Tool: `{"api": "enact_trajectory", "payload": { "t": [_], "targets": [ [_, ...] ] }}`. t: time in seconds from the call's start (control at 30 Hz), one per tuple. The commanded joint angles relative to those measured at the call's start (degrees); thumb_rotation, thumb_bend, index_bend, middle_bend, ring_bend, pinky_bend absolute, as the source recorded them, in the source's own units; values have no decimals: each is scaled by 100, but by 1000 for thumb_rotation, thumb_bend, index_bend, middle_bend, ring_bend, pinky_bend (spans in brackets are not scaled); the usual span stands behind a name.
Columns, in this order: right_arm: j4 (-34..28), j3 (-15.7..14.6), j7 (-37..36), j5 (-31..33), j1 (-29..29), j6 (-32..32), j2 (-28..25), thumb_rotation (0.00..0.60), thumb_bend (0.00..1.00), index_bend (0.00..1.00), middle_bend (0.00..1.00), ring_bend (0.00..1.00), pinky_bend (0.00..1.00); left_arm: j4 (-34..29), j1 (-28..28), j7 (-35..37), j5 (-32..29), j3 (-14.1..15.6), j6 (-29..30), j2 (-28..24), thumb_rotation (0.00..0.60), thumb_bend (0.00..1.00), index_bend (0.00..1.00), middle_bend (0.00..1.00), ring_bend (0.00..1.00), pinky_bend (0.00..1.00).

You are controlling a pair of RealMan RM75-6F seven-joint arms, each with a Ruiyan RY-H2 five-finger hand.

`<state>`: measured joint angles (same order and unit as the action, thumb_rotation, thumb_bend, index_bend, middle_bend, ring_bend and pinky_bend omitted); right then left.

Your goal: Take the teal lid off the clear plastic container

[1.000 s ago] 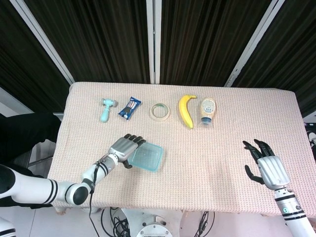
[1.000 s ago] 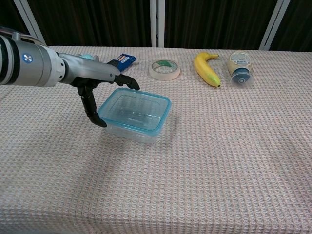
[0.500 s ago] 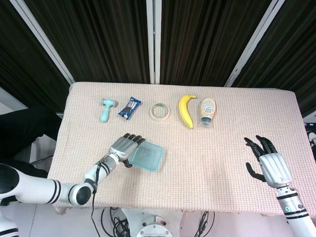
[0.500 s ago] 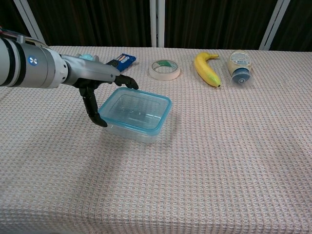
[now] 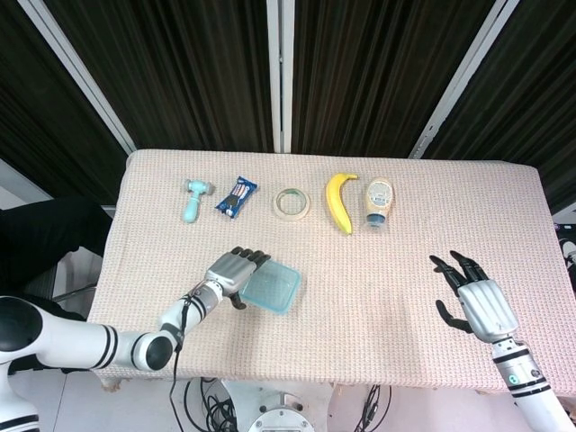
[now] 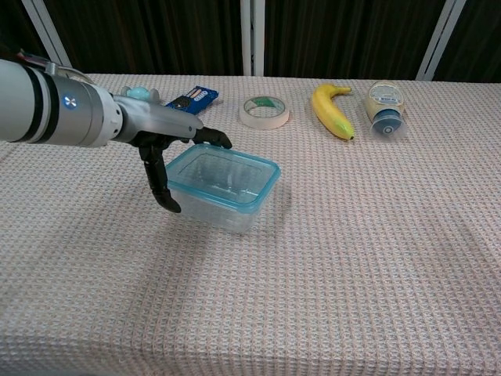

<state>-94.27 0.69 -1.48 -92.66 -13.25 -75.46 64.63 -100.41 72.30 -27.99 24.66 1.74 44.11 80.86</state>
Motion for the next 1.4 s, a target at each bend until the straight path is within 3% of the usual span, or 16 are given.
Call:
{"api": "enact_trajectory", "payload": {
  "t": [0.03, 0.3, 0.6, 0.87, 1.13, 1.4],
  "targets": [
    [146, -95, -202, -342, -202, 148, 224, 600, 375, 96, 303, 72, 192, 132, 59, 42, -132, -130, 48, 139, 600, 144, 126, 144, 60, 201],
    [598, 27, -242, -849, -940, 669, 1208, 600, 242, 229, 350, 145, 271, 476, 387, -141, -636, -523, 384, 591, 600, 136, 152, 202, 102, 248],
    [1200, 388, 373, -842, -1543, 911, 2291, 600, 215, 312, 359, 156, 276, 995, 626, -636, -1135, -747, 929, 1244, 600, 135, 148, 202, 102, 250],
    [2050, 389, 687, -891, -1723, 705, 2933, 600, 213, 331, 352, 156, 275, 1341, 568, -831, -1171, -832, 858, 1498, 600, 135, 144, 202, 102, 244],
    [2976, 357, 422, -904, -1885, 440, 3546, 600, 126, 332, 327, 149, 252, 1435, 477, -904, -1199, -932, 741, 1522, 600, 135, 145, 202, 102, 244],
    [3490, 333, 90, -886, -2070, 297, 3897, 600, 122, 342, 327, 149, 250, 1419, 405, -973, -1162, -983, 712, 1514, 600, 135, 145, 204, 102, 244]
  ]
}}
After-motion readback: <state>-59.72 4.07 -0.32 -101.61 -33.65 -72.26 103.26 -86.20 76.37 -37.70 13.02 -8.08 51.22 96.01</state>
